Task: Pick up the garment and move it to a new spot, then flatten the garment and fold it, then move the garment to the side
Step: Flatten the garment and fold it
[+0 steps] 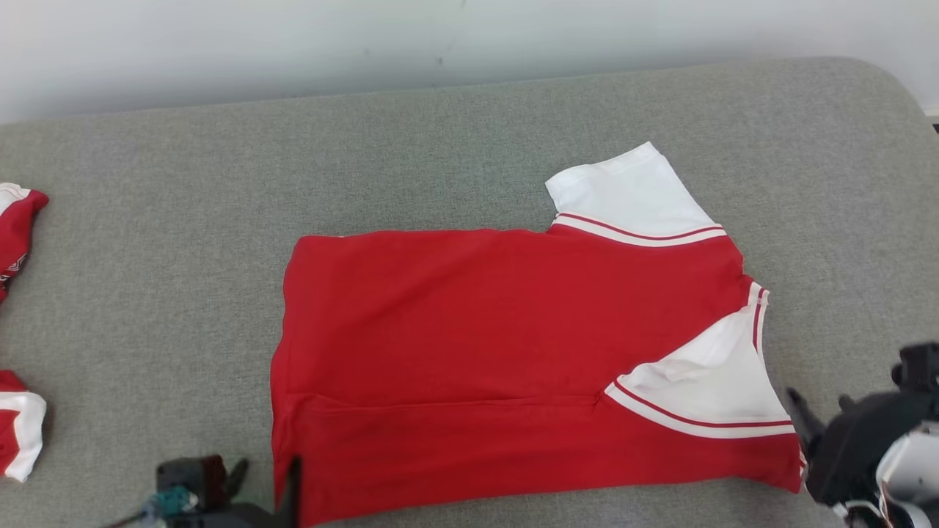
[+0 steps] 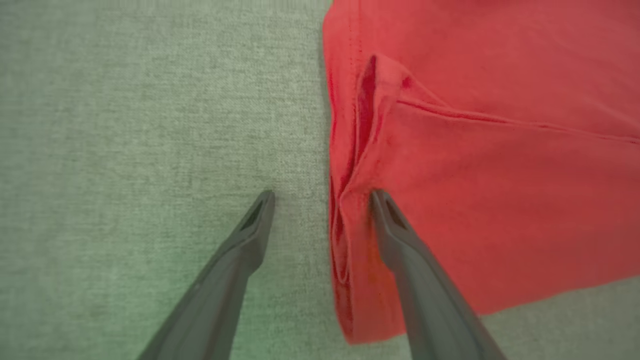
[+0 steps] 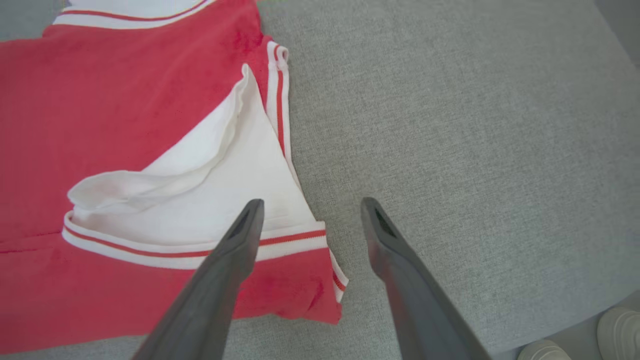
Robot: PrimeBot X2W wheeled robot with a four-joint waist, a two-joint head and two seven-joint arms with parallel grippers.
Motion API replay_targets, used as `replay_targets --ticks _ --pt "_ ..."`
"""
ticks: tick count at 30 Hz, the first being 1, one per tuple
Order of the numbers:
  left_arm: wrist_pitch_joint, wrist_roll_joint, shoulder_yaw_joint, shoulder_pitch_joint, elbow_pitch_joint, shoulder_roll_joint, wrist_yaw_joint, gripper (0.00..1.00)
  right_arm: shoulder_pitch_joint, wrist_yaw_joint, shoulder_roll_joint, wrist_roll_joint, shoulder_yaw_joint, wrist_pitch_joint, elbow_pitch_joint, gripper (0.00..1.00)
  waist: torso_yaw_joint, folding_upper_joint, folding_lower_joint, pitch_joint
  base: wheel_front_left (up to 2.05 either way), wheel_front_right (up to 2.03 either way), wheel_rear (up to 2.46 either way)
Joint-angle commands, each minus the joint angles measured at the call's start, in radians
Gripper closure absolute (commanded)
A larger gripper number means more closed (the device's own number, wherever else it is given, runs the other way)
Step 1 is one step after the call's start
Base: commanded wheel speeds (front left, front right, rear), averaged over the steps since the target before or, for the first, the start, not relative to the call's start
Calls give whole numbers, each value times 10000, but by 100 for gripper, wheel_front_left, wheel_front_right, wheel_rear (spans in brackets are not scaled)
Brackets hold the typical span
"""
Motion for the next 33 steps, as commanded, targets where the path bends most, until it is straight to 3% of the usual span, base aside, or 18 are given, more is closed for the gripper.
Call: replay_targets --ticks 1,7,10,16,21,25,33 --pt "-54 -70 190 -112 -19 175 70 0 -262 -23 -75 -158 136 -41 -103 0 -26 0 1 -15 0 0 0" --pt "364 72 592 -1378 -573 705 -99 0 -1633 -23 -902 -247 891 408 -41 0 -84 0 1 197 0 0 0" --pt "675 -157 817 -2384 -600 684 -427 0 -2607 -23 -1319 -16 1346 725 349 0 -145 0 1 462 0 0 0" --pt "1716 -986 1126 -4524 190 928 -1904 0 -5079 -23 -1706 586 2456 915 1690 0 -461 0 1 1275 0 0 0" --pt "2905 -1722 1366 -5633 815 1210 -2498 0 -6740 -23 -1605 815 3017 810 2690 0 -684 0 1 1895 0 0 0" --pt "4098 -2170 1454 -6492 1142 1549 -2629 0 -8023 -23 -1582 793 3565 550 3571 0 -807 0 1 2366 0 0 0" --pt "5726 -2494 1436 -7367 767 1944 -2204 0 -9493 -23 -1683 794 4105 -56 4807 0 -781 0 1 2904 0 0 0"
